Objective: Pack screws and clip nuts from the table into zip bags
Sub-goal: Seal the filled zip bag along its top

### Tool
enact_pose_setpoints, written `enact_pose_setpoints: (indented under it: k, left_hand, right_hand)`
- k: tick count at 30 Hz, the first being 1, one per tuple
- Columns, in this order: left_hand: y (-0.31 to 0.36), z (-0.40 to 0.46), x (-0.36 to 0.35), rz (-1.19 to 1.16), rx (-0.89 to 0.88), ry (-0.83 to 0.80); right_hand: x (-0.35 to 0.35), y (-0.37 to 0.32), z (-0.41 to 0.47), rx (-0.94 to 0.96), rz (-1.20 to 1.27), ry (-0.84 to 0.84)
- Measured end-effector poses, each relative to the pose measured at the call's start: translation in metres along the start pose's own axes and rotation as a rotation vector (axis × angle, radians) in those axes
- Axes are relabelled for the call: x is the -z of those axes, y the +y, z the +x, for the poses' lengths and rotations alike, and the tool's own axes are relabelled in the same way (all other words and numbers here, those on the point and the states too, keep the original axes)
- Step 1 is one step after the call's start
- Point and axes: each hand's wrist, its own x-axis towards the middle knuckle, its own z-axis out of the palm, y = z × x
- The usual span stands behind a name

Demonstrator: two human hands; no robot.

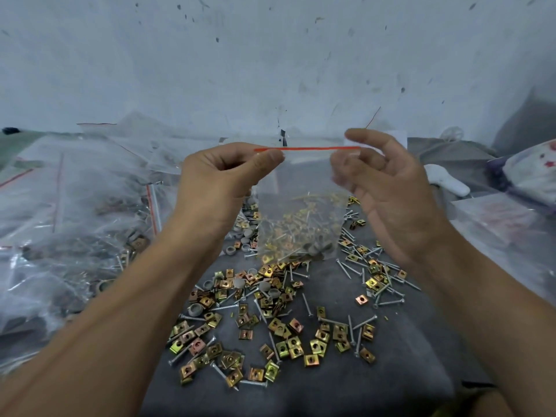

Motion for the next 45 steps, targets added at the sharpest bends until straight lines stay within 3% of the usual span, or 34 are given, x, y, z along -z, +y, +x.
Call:
enact_pose_setpoints:
  k: [12,23,32,45]
  left_hand:
    - [-0.004,-0.005,-0.011,-0.067,-0.029,-0.119]
    - [-0.004,-0.006,-0.015,-0.055,0.002,-0.067]
    - [-0.005,-0.008,-0.014,-0.056,0.097,-0.137]
    - [0.004,-0.003,-0.002,0.056,0.025,-0.102]
  right_hand:
    - [-0.011,0.002,-0.007,0.014,-0.036,0.0]
    - [-0.015,0.0,-0.009,0.029,-0.092,-0.003]
    - [-0.021,0.005,-0.013,0.057,-0.179,-0.007]
    - [-0.011,-0.013,-0.005,0.04,-0.204,0.022]
